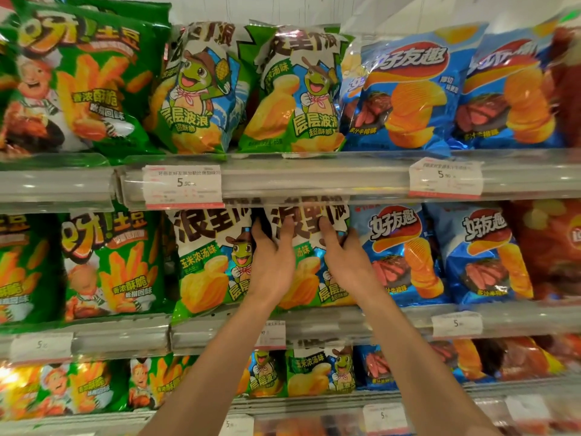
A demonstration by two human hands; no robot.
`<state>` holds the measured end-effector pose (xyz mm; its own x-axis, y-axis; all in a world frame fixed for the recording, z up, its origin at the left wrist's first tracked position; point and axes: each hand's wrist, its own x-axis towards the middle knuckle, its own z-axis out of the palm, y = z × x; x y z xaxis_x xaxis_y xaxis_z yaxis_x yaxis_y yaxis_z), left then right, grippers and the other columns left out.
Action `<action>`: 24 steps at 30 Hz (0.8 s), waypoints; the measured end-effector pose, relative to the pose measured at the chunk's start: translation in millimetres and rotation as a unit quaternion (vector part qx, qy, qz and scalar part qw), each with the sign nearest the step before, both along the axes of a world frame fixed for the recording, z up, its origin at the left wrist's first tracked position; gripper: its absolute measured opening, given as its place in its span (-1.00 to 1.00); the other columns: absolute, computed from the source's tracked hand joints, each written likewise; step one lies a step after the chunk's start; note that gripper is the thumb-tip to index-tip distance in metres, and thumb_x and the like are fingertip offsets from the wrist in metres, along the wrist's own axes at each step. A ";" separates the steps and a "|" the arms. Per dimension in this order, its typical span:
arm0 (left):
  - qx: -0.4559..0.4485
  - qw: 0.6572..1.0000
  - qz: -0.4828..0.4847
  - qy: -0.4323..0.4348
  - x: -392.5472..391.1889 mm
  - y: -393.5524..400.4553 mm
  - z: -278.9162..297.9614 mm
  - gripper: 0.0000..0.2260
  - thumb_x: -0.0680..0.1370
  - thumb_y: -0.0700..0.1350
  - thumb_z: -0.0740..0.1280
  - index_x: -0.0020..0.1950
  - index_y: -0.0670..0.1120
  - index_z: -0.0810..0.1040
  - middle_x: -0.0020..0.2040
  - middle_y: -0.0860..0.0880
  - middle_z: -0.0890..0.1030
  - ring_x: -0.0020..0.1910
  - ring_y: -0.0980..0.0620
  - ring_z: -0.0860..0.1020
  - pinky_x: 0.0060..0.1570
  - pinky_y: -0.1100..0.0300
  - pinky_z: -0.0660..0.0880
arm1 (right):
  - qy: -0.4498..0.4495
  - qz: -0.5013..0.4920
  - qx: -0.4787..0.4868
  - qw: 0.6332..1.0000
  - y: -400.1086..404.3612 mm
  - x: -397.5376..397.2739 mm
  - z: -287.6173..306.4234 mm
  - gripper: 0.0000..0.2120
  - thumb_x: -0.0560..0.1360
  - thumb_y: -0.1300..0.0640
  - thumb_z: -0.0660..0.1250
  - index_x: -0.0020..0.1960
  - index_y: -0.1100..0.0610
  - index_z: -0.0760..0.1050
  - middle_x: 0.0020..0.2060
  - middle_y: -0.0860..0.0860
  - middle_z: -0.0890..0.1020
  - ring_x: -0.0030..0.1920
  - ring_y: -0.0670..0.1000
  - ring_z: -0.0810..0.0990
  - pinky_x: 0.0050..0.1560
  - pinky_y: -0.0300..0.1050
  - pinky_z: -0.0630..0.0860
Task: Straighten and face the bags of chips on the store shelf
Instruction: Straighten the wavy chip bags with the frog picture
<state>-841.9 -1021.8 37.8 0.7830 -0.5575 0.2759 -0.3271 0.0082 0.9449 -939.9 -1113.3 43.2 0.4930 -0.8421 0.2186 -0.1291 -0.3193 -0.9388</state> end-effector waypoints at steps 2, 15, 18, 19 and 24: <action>-0.023 0.997 -0.004 -0.071 -5.4 6.7 -6.5 -0.36 0.63 0.31 0.09 0.61 0.25 -0.16 0.51 0.09 0.38 0.34 0.24 0.44 0.34 0.15 0.30 | -0.025 0.000 -0.045 0.999 1.2 -11.2 -4.8 -0.42 0.57 -0.31 0.17 0.47 -0.07 0.17 0.17 -0.16 0.53 0.20 -0.07 0.53 0.03 -0.29 0.42; 0.037 0.985 0.006 -0.168 -10.4 -8.7 -17.1 -0.45 0.64 0.27 0.05 0.59 0.33 -0.09 0.53 -0.21 0.21 0.46 -0.21 0.33 0.41 -0.15 0.31 | 0.197 -0.070 -0.443 0.872 -10.4 -28.6 -32.1 -0.36 0.67 -0.24 -0.19 0.63 0.09 -0.09 0.62 0.08 -0.04 0.61 0.06 -0.09 0.59 0.05 -0.07; 0.039 0.986 -0.005 -0.161 -8.8 -7.0 -17.3 -0.45 0.66 0.23 0.08 0.60 0.34 -0.09 0.54 -0.21 0.21 0.48 -0.21 0.32 0.42 -0.17 0.31 | 0.210 -0.064 -0.420 0.881 -11.3 -28.5 -33.2 -0.34 0.66 -0.27 -0.19 0.63 0.05 -0.16 0.62 0.08 -0.06 0.61 0.05 -0.13 0.59 0.07 -0.09; 0.040 0.987 -0.012 -0.157 -8.0 -5.4 -16.7 -0.45 0.66 0.24 0.08 0.59 0.35 -0.09 0.55 -0.19 0.21 0.49 -0.19 0.31 0.43 -0.14 0.30 | 0.208 -0.057 -0.413 0.885 -10.6 -29.0 -32.2 -0.34 0.66 -0.27 -0.17 0.63 0.04 -0.17 0.62 0.07 -0.06 0.61 0.05 -0.14 0.59 0.07 -0.11; 0.021 0.987 -0.038 -0.158 -6.9 11.6 -11.9 -0.39 0.65 0.15 0.22 0.58 0.38 -0.06 0.62 0.02 0.19 0.55 0.01 0.25 0.48 0.00 0.25 | 0.107 0.008 -0.328 0.938 -3.6 -47.8 -17.7 -0.34 0.62 -0.21 0.13 0.62 0.01 0.05 0.61 0.00 0.10 0.59 0.00 0.05 0.56 0.02 0.01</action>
